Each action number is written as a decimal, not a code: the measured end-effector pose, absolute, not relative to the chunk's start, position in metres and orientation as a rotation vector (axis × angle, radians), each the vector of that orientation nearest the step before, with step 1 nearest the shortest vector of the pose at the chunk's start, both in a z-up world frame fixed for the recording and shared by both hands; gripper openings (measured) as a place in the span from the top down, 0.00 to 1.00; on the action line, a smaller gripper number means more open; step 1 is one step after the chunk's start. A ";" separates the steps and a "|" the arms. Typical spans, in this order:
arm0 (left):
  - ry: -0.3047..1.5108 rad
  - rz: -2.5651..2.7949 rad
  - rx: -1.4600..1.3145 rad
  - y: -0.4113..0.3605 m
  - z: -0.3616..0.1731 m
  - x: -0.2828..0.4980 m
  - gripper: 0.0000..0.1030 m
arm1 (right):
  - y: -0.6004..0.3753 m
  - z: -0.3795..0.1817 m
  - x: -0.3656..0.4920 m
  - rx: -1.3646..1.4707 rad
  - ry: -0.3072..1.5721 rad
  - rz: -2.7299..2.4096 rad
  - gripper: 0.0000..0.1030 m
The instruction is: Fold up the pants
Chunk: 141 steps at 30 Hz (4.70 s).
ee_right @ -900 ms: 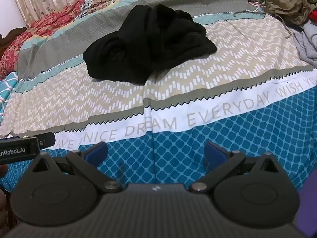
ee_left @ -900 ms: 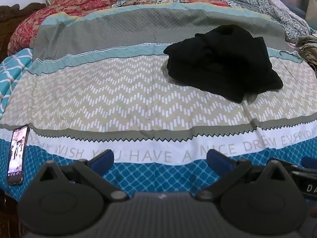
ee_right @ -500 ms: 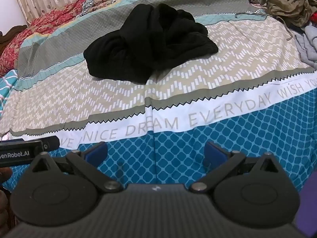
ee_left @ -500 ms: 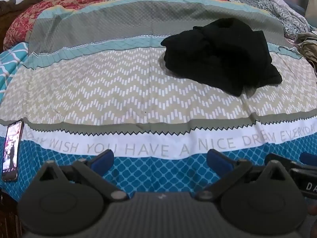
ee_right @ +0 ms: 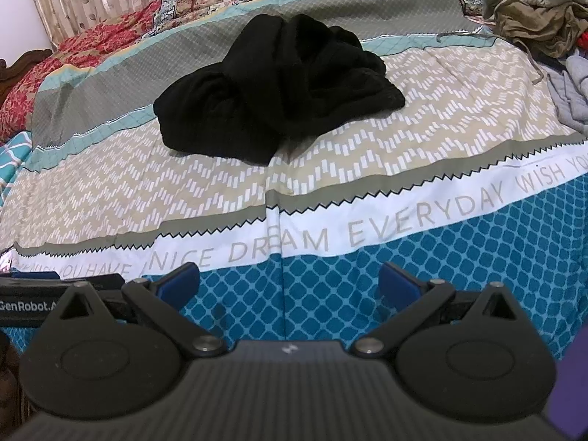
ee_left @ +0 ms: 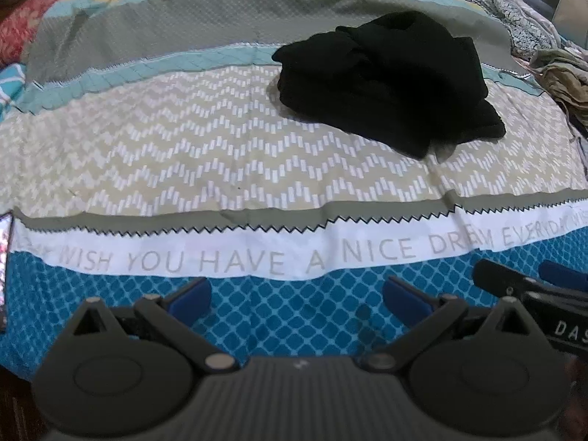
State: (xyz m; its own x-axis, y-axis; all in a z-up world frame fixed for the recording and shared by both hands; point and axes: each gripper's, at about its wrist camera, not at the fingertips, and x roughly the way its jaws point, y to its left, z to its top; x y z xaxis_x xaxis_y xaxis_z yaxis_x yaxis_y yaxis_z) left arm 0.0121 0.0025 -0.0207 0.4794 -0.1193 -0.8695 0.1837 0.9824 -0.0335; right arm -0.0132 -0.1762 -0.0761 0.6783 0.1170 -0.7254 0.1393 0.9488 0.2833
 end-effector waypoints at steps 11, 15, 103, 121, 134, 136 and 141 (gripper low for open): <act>1.056 -0.267 -0.321 0.040 -0.018 0.081 0.10 | -0.190 -0.075 -0.007 0.283 0.699 -0.010 0.48; 1.033 -0.341 -0.324 0.010 -0.020 0.119 0.11 | -0.194 -0.082 -0.001 0.289 0.708 -0.001 0.52; 0.935 -0.352 -0.169 0.113 -0.017 0.146 0.94 | -0.293 -0.051 -0.019 0.028 0.643 -0.139 0.85; 0.524 -0.146 -0.459 0.259 0.097 0.075 0.77 | -0.313 0.060 0.093 0.281 0.377 0.072 0.70; 0.993 -0.237 -0.300 0.164 -0.051 0.135 0.60 | -0.273 -0.034 -0.066 0.121 0.540 -0.146 0.29; 0.979 -0.289 -0.318 0.162 -0.045 0.134 0.78 | -0.262 -0.045 -0.071 0.095 0.553 -0.146 0.29; 0.866 -0.274 -0.398 0.189 -0.005 0.122 0.92 | -0.257 -0.068 -0.034 0.031 0.645 -0.200 0.55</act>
